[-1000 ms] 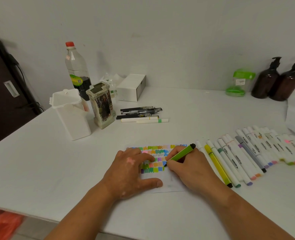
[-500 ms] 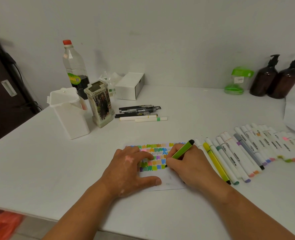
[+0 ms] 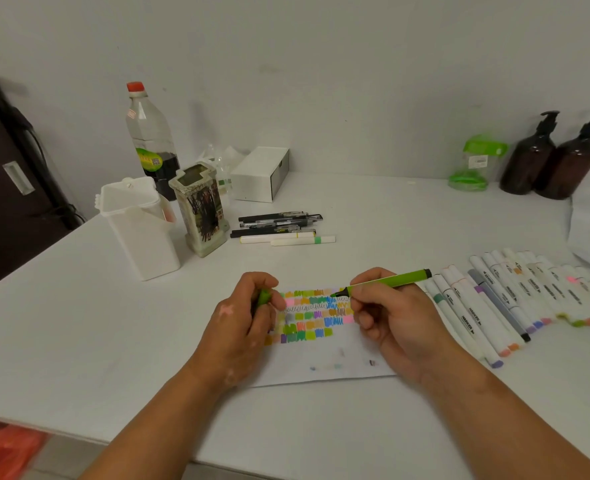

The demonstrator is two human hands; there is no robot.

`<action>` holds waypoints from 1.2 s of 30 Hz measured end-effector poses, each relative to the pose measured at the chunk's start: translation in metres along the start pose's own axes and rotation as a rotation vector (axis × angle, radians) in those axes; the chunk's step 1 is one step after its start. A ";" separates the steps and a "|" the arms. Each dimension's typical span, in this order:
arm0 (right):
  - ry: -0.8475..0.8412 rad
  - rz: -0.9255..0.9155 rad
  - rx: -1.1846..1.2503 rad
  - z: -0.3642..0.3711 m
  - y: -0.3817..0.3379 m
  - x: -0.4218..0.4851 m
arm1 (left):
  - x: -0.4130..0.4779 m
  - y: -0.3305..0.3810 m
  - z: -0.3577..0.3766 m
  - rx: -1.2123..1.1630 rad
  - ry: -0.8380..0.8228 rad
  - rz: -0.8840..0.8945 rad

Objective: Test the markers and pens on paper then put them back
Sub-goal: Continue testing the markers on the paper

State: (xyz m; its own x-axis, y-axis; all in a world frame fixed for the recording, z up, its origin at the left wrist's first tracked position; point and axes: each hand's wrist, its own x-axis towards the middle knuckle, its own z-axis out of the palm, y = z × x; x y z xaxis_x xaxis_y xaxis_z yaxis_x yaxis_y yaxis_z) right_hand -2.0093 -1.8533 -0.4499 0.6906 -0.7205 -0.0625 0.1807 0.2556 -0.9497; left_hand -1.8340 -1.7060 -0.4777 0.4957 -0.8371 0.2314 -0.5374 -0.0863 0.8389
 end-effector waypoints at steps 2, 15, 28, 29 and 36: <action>-0.007 0.000 0.004 0.002 0.000 -0.001 | 0.000 0.002 0.001 -0.064 0.020 0.013; -0.098 -0.064 -0.069 0.010 0.003 -0.007 | 0.000 -0.001 0.001 0.110 0.041 0.223; -0.194 -0.174 -0.309 0.010 0.014 -0.007 | -0.002 0.002 0.001 0.140 0.070 0.327; -0.188 -0.177 -0.312 0.010 0.014 -0.007 | -0.002 0.003 0.001 0.144 0.074 0.332; -0.159 -0.168 -0.296 0.014 0.018 -0.005 | -0.003 0.004 0.000 0.131 0.103 0.364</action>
State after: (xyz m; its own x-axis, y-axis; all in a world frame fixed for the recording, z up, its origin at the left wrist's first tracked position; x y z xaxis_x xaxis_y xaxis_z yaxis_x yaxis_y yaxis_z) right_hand -1.9997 -1.8353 -0.4626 0.7728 -0.6217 0.1277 0.1061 -0.0718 -0.9918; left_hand -1.8378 -1.7036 -0.4746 0.3194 -0.7674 0.5559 -0.7696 0.1323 0.6247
